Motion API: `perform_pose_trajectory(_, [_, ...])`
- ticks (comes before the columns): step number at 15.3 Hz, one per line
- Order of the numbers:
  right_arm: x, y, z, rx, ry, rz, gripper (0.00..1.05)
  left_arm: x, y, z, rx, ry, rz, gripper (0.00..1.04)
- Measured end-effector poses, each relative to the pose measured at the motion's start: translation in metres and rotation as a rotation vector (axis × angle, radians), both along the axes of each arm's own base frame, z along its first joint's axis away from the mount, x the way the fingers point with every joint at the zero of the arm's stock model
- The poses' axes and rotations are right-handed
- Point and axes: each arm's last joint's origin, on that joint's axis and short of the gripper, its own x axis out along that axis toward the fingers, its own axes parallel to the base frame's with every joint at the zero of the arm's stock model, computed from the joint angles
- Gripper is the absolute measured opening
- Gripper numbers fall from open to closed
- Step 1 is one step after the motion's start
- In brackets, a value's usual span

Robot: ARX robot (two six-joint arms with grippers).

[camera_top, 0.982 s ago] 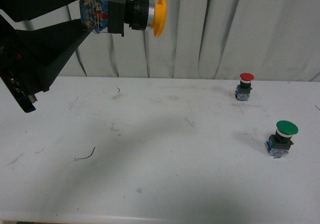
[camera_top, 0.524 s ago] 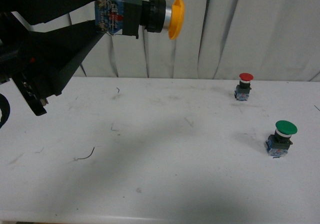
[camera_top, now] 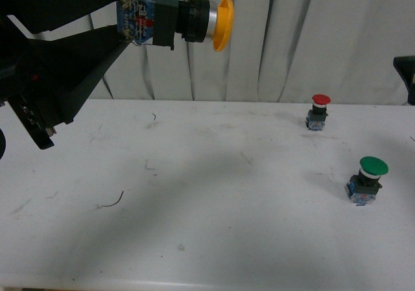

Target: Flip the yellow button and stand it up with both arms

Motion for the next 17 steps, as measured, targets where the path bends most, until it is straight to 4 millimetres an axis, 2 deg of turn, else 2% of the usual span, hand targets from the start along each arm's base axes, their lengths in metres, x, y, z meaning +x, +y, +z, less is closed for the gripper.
perform_pose_trajectory(2, [-0.011, 0.014, 0.023, 0.086, -0.054, 0.104, 0.98, 0.000, 0.001, 0.000, 0.001, 0.000, 0.002, 0.30])
perform_pose_trajectory(4, [-0.031, 0.035, 0.035, 0.196, -0.075, 0.254, 0.98, 0.000, 0.000, -0.001, 0.002, 0.002, 0.001, 0.30])
perform_pose_trajectory(6, [-0.052, 0.059, 0.046, 0.384, -0.072, 0.459, 0.98, -0.001, -0.002, -0.001, 0.005, -0.001, -0.007, 0.30])
perform_pose_trajectory(9, [-0.061, 0.077, 0.060, 0.637, -0.054, 0.684, 0.98, -0.001, -0.004, -0.001, 0.007, -0.001, -0.017, 0.30])
perform_pose_trajectory(11, [-0.059, 0.089, 0.055, 0.813, 0.054, 0.792, 0.98, -0.001, -0.004, -0.001, 0.007, 0.000, -0.016, 0.30])
perform_pose_trajectory(17, [-0.044, 0.112, 0.031, 1.103, 0.283, 0.764, 0.98, 0.000, -0.003, -0.001, 0.007, 0.000, -0.010, 0.30])
